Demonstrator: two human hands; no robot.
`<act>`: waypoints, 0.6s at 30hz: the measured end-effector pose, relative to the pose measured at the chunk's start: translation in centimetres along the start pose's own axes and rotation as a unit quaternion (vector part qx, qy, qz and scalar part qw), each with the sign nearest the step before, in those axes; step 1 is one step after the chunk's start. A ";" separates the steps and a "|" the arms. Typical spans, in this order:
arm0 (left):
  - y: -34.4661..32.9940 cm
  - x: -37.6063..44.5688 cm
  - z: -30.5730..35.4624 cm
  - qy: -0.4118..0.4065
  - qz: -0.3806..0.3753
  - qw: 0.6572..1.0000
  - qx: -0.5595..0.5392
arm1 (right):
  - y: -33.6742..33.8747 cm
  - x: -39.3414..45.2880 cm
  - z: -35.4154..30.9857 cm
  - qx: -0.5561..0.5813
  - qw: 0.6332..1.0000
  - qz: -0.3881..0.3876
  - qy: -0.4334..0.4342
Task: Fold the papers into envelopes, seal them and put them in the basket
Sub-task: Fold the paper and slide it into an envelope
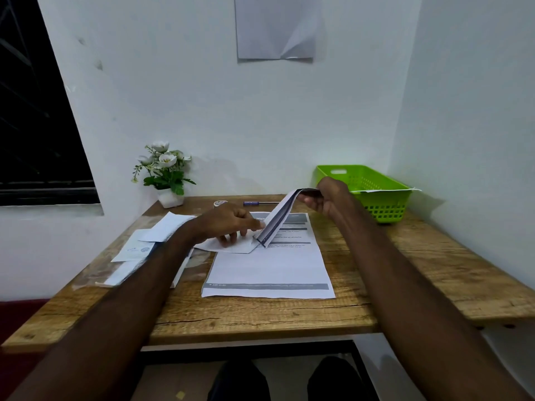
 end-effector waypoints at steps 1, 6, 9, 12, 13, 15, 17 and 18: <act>-0.1 0.1 0.1 -0.011 0.012 1.000 0.004 | -0.2 -0.1 0.1 0.003 1.000 -0.017 -0.012; -1.2 0.4 0.6 -0.079 0.061 0.994 0.048 | -0.9 -0.8 0.4 0.058 0.995 -0.064 -0.053; -1.7 0.4 1.0 -0.124 0.112 0.978 0.124 | -1.3 -1.0 0.7 0.108 0.988 -0.087 -0.069; -1.9 0.3 1.4 -0.143 0.156 0.963 0.170 | -1.6 -1.2 0.9 0.118 0.985 -0.102 -0.077; -1.9 0.2 1.5 -0.148 0.163 0.959 0.179 | -1.7 -1.3 0.9 0.118 0.984 -0.103 -0.080; -2.0 0.1 1.6 -0.162 0.168 0.954 0.187 | -1.8 -1.7 0.8 0.109 0.986 -0.101 -0.082; -1.9 0.1 1.6 -0.168 0.167 0.956 0.173 | -1.6 -2.1 0.5 0.094 0.988 -0.097 -0.072; -1.8 0.1 1.6 -0.166 0.168 0.957 0.167 | -1.6 -2.3 0.3 0.085 0.990 -0.095 -0.062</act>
Point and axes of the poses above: each hand's wrist, its own x-axis towards the middle knuckle, its own y-axis out of the back of the hand, z = x × y, the point moved 4 cm from there along x, towards the middle knuckle, and after that the axes turned 13 degrees about z, right-handed, at the moved point
